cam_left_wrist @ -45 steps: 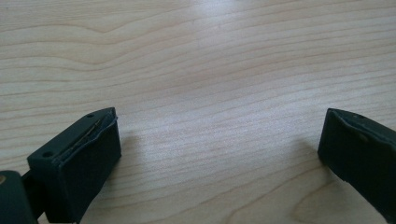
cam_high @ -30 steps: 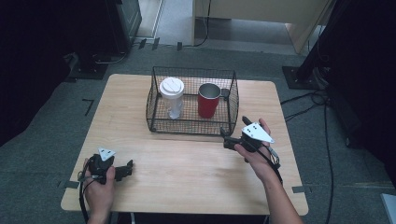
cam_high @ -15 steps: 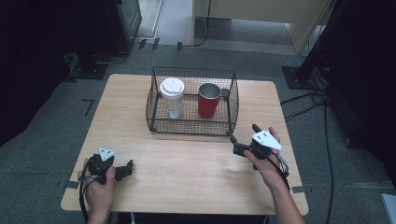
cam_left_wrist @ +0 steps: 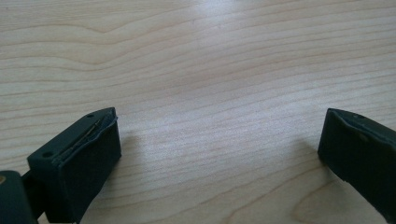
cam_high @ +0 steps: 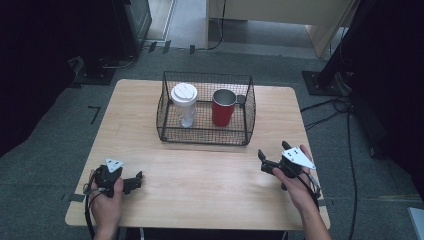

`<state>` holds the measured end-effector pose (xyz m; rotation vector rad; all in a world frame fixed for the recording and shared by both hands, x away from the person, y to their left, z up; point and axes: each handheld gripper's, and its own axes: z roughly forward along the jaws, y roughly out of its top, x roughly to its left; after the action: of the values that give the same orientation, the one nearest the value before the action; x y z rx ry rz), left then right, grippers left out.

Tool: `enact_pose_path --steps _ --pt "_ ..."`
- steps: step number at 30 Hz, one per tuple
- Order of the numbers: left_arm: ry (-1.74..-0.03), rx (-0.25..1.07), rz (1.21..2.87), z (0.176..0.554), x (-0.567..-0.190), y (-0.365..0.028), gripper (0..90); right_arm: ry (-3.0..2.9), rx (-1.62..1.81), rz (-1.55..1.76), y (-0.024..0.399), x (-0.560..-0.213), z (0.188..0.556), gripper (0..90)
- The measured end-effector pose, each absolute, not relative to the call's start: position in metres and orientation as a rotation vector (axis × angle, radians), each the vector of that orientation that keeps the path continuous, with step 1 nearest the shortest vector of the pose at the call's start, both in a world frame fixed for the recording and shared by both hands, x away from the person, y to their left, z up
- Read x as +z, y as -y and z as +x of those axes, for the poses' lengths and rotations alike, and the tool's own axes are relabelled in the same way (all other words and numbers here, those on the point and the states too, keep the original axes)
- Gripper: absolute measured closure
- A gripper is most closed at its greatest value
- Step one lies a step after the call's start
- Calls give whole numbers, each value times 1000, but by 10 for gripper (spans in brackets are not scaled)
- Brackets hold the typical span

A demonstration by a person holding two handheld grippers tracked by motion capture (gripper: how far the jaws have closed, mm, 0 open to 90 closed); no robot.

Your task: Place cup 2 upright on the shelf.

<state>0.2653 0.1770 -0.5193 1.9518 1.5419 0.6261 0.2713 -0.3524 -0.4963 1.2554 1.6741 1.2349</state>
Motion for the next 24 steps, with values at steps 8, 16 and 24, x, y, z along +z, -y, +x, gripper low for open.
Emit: enact_pose_path --steps 8,16,24 --pt "-1542 626 1953 265 -519 -177 0 -1660 1192 1316 374 -506 260 41" --pt "-1542 626 1953 265 -519 -177 0 -1646 1134 1392 396 -515 248 41" --pt "-1542 626 1953 265 -519 -177 0 -1640 1093 1466 415 -519 234 37"
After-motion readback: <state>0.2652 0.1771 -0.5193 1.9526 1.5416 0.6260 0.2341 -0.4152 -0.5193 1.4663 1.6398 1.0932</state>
